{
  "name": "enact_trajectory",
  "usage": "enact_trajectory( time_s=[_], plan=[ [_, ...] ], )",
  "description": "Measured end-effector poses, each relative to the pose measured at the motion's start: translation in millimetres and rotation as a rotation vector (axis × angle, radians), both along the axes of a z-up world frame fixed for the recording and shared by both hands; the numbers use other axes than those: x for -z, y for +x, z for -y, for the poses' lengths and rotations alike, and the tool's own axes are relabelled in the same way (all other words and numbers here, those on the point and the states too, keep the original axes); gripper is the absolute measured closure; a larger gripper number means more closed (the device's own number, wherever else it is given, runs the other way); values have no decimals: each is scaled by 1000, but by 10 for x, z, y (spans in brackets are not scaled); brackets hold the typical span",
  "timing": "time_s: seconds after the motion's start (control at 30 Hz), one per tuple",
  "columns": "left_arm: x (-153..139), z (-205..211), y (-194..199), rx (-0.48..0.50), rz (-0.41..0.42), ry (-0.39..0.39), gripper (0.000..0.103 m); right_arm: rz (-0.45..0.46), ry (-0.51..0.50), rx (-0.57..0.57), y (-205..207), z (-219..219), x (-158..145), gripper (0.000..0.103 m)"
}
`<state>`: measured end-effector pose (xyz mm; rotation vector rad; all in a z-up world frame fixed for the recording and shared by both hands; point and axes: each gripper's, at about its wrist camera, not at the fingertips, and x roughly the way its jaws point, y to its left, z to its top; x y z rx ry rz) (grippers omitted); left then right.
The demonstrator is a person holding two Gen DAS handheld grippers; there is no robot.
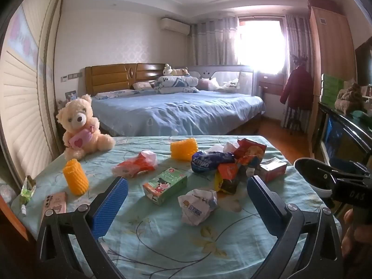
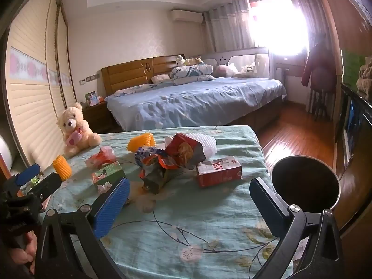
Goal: Collect trash
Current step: 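Move both tools toward the trash on the table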
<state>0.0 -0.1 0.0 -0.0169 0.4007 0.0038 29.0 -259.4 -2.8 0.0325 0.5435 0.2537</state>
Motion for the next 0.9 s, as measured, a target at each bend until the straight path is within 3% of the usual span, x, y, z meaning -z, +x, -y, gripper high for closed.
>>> enact_trajectory(
  time_s=[0.9],
  plan=[
    [28,-13,12,3,1,-3,1,-7,18,-11,-18,-33,-21,0]
  ],
)
